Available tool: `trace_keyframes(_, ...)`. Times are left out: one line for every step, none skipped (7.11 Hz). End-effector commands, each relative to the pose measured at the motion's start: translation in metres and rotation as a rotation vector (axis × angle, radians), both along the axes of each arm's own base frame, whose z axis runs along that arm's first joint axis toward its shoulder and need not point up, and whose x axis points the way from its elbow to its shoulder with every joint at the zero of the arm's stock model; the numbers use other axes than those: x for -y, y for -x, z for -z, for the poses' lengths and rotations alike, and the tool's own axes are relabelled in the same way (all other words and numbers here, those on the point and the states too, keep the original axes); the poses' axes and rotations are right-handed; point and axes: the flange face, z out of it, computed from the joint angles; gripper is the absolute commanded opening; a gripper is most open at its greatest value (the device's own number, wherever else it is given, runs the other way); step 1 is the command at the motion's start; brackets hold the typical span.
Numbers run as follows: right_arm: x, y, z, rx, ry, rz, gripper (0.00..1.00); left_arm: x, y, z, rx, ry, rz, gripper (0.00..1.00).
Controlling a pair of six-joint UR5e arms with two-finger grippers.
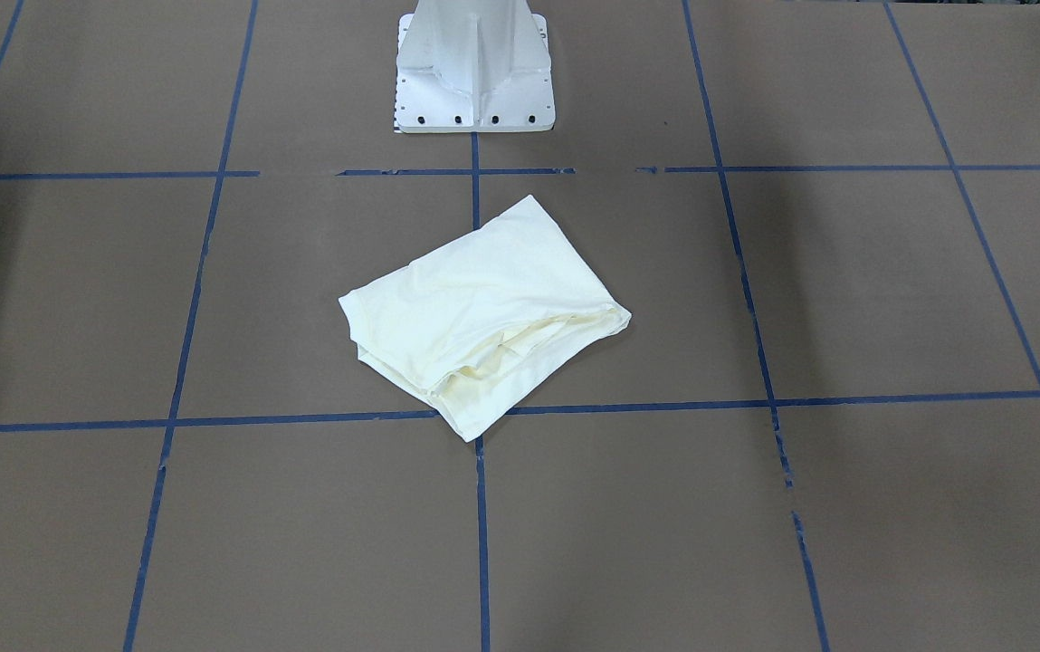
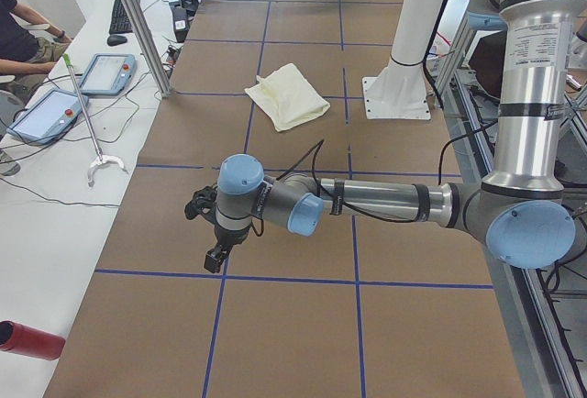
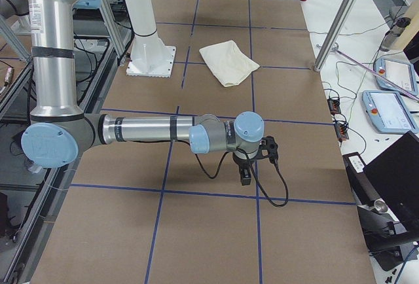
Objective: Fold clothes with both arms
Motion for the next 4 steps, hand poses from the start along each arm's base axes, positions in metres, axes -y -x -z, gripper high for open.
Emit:
trace_keyframes(-0.014, -0.001, 0.0, 0.013, 0.075, -0.07, 1.0, -0.01, 0.0, 0.002, -0.002, 0.167, 0.019, 0.99)
trace_keyframes(-0.016, -0.001, 0.022, 0.022, 0.091, -0.125, 1.0, -0.013, 0.0, 0.003, 0.002, 0.23, 0.019, 0.99)
trace_keyframes(-0.019, -0.002, 0.02, 0.023, 0.103, -0.134, 1.0, -0.017, -0.001, 0.012, -0.021, 0.253, 0.017, 0.99)
trace_keyframes(-0.025, -0.002, 0.014, 0.021, 0.107, -0.124, 1.0, -0.022, -0.005, 0.019, -0.073, 0.285, 0.007, 0.99)
